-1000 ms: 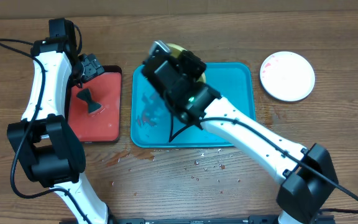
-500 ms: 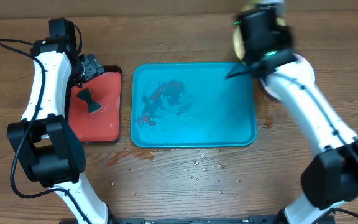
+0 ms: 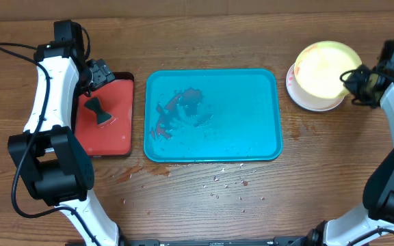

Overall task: Clean dirty plates on tray and stack at the side
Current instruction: 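Carry the yellow plate right and stack it on the white plate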

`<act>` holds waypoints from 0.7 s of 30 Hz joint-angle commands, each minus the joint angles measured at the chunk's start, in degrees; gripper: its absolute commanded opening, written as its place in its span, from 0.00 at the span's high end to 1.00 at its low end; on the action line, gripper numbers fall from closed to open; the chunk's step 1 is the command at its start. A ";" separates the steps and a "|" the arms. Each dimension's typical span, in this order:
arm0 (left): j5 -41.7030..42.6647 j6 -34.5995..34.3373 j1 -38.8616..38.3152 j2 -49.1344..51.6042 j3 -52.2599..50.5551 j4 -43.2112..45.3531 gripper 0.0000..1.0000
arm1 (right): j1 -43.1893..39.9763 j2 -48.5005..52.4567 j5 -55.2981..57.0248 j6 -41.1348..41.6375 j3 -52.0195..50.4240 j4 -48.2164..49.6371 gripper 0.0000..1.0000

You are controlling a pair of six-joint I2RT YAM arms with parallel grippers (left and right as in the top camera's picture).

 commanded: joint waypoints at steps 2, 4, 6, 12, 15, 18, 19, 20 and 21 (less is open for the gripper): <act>0.15 -0.22 0.04 -1.18 1.16 -0.09 0.00 | 0.42 0.33 -5.60 0.72 -3.91 3.61 0.94; 0.15 -0.22 0.04 -1.18 1.16 -0.11 0.00 | 0.92 0.37 -5.53 0.72 -4.66 4.72 0.73; 0.15 -0.20 0.04 -1.18 1.16 -0.11 0.00 | 1.16 0.37 -5.55 0.76 -4.66 4.94 0.37; 0.15 -0.22 0.04 -1.18 1.16 -0.09 0.00 | 1.09 -1.05 -5.73 0.72 -4.46 2.16 0.10; 0.15 -0.22 0.04 -1.18 1.16 -0.11 0.00 | 1.09 -6.08 -5.75 0.70 -4.46 -1.68 0.10; 0.15 -0.20 0.04 -1.18 1.16 -0.11 0.00 | 1.33 -12.59 -5.77 -2.69 -4.46 -7.56 0.08; 0.15 -0.22 0.04 -1.18 1.16 -0.11 0.00 | 1.55 -14.73 -5.75 -3.98 -4.46 -10.14 0.00; 0.15 -0.22 0.04 -1.18 1.16 -0.11 0.00 | 2.10 -18.80 -5.73 -5.53 -4.48 -15.47 0.00; 0.15 -0.22 0.04 -1.18 1.16 -0.11 0.00 | 2.58 -21.16 -5.75 -5.60 -4.55 -18.40 0.00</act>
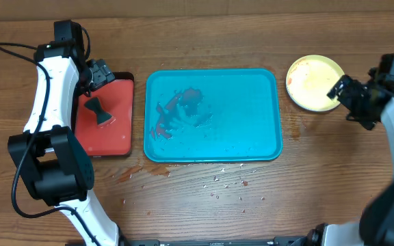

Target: Clean dirty plates on tray and stack at the side

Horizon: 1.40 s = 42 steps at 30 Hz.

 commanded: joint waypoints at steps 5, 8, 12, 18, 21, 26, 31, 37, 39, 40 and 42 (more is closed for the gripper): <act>0.15 -0.22 0.04 -1.18 1.16 -0.07 0.00 | 9.01 -21.73 -0.61 -3.48 0.37 -18.25 0.00; 0.15 -0.22 0.04 -1.18 1.16 -0.07 0.00 | 13.75 -24.65 -1.22 -3.08 0.37 -24.48 0.00; 0.15 -0.22 0.04 -1.18 1.16 -0.07 0.00 | 19.06 -25.75 -4.85 -3.10 0.37 -31.43 0.00; 0.15 -0.20 0.04 -1.18 1.16 -0.07 0.00 | 19.67 -25.33 -4.85 -3.13 0.37 -31.67 0.00; 0.15 -0.22 0.04 -1.18 1.16 -0.04 0.00 | 19.67 -25.33 -4.87 -3.10 0.37 -31.76 0.00; 0.15 -0.22 0.04 -1.18 1.16 -0.07 0.00 | 19.69 -25.33 -5.05 -3.13 0.37 -31.45 0.00; 0.15 -0.22 0.04 -1.18 1.16 -0.07 0.00 | 21.53 -25.51 -4.83 -3.56 0.31 -23.28 0.00; 0.15 -0.22 0.04 -1.18 1.16 -0.07 0.00 | 24.15 -30.95 -3.10 -3.74 -3.76 -16.85 0.00; 0.15 -0.22 0.04 -1.18 1.16 -0.07 0.00 | 24.13 -37.68 -3.10 -3.74 -10.91 -10.91 0.00; 0.15 -0.22 0.04 -1.18 1.16 -0.04 0.00 | 24.13 -40.19 -3.10 -3.74 -13.62 -8.66 0.00; 0.15 -0.22 0.04 -1.18 1.16 -0.04 0.00 | 24.13 -46.60 -3.10 -3.76 -20.35 -2.82 0.00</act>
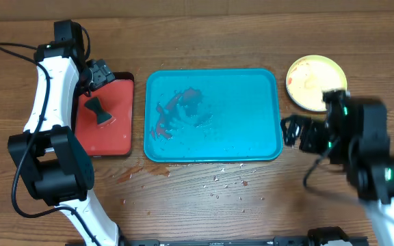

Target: Clean dirty plates on tray and stack at the side

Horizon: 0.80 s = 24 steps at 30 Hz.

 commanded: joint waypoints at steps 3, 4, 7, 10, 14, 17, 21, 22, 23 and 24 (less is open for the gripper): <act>0.13 -0.22 0.04 -1.18 1.16 -0.09 0.00 | 0.33 -18.47 1.09 -0.44 -17.86 13.66 0.00; 0.13 -0.22 0.04 -1.18 1.16 -0.09 0.00 | 0.33 -20.83 1.57 -0.44 -20.33 15.98 0.00; 0.13 -0.22 0.04 -1.18 1.16 -0.09 0.00 | 0.33 -27.76 4.66 -0.42 -29.81 26.95 0.00; 0.13 -0.22 0.04 -1.18 1.16 -0.07 0.00 | 0.33 -31.28 6.27 -0.44 -36.79 36.94 0.00; 0.13 -0.22 0.04 -1.18 1.16 -0.09 0.00 | -0.07 -36.11 6.84 -0.42 -45.51 48.11 0.00; 0.13 -0.22 0.04 -1.18 1.16 -0.09 0.00 | -0.55 -39.98 6.78 0.04 -51.30 53.66 0.00; 0.13 -0.22 0.04 -1.18 1.16 -0.09 0.00 | -1.70 -43.69 6.58 0.02 -56.04 59.30 0.00; 0.13 -0.22 0.04 -1.18 1.16 -0.09 0.00 | -2.03 -44.50 6.58 0.02 -56.54 59.67 0.00; 0.13 -0.22 0.04 -1.18 1.16 -0.07 0.01 | -2.45 -45.35 6.56 0.02 -56.87 59.78 0.00; 0.13 -0.22 0.04 -1.18 1.16 -0.09 0.00 | -2.82 -46.18 6.56 0.02 -57.07 59.74 0.00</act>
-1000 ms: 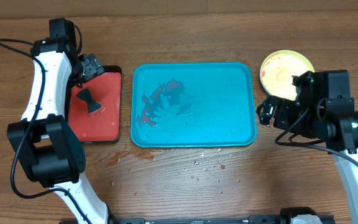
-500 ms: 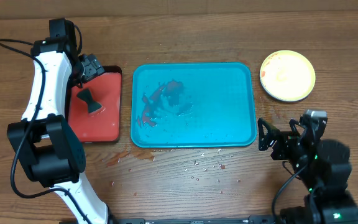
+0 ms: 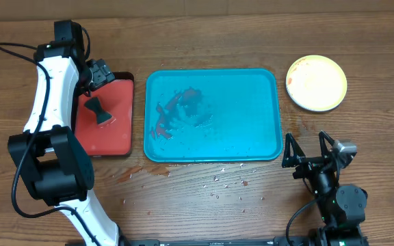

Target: Clean dirty plates on tray and stack at the side

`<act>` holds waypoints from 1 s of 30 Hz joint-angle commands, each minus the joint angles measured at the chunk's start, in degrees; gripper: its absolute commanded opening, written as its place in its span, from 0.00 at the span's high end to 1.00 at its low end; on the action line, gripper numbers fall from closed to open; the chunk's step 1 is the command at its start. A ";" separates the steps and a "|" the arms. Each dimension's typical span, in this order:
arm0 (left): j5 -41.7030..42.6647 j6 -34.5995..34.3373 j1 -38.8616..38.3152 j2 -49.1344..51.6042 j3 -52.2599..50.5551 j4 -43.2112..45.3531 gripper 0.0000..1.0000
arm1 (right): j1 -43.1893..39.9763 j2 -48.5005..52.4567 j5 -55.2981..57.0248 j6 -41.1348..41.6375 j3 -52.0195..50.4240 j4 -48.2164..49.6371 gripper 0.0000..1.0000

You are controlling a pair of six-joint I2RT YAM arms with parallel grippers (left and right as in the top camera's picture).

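Observation:
The teal tray (image 3: 252,137) lies mid-table, with red smears and scraps (image 3: 180,109) on its left half and no plate on it. A single yellow plate (image 3: 316,83) with faint reddish stains rests on the table to the tray's right. My right gripper (image 3: 304,141) stands open and empty near the tray's front right corner, well in front of the plate, with its fingers pointing to the far side. My left gripper (image 3: 99,71) hangs over the far edge of the red mat; its jaws are too dark to read.
A red mat (image 3: 115,130) lies left of the tray, with a black bow-tie shaped scraper (image 3: 99,111) on it. Crumbs and small red bits (image 3: 224,183) are scattered on the wood in front of the tray.
My right arm was between the tray's right edge and the plate; now it is drawn back toward the table's front, gripper open. The plate, tray and left arm have not moved.
At first my right gripper held the yellow plate raised and tilted at the far right. Then the plate lay flat on the table with the gripper just off its right edge. The arm then stood beside the tray, and now it is at the front.

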 commanded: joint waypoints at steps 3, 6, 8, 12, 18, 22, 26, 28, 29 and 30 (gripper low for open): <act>0.13 -0.20 0.04 -1.18 1.16 -0.11 0.00 | -2.14 -5.40 0.76 -0.02 -1.88 1.01 0.00; 0.13 -0.22 0.04 -1.18 1.16 -0.11 0.00 | -2.40 -8.66 1.40 -0.02 -3.23 0.31 0.00; 0.13 -0.22 0.04 -1.18 1.16 -0.11 0.00 | -2.38 -10.51 2.12 -0.02 -3.19 -0.87 0.00; 0.13 -0.22 0.04 -1.18 1.16 -0.11 0.00 | -2.16 -11.50 4.55 -0.04 -3.19 -1.01 0.00; 0.13 -0.22 0.04 -1.18 1.16 -0.09 0.00 | -0.11 -11.50 7.04 -1.62 -3.19 -5.88 0.00; 0.13 -0.22 0.04 -1.18 1.16 -0.11 0.00 | 0.72 -11.50 6.95 -6.29 -3.17 -5.95 0.00; 0.13 -0.20 0.04 -1.18 1.16 -0.09 0.00 | 0.72 -11.47 6.56 -6.25 -3.17 -5.90 0.00; 0.13 -0.22 0.04 -1.18 1.16 -0.11 0.00 | 0.72 -11.45 6.56 -6.25 -3.17 -5.90 0.00; 0.13 -0.22 0.04 -1.18 1.16 -0.11 0.00 | 0.72 -11.45 6.56 -6.25 -3.17 -5.90 0.00; 0.13 -0.22 0.04 -1.18 1.16 -0.11 0.00 | 0.72 -11.45 6.56 -6.25 -3.17 -5.90 0.00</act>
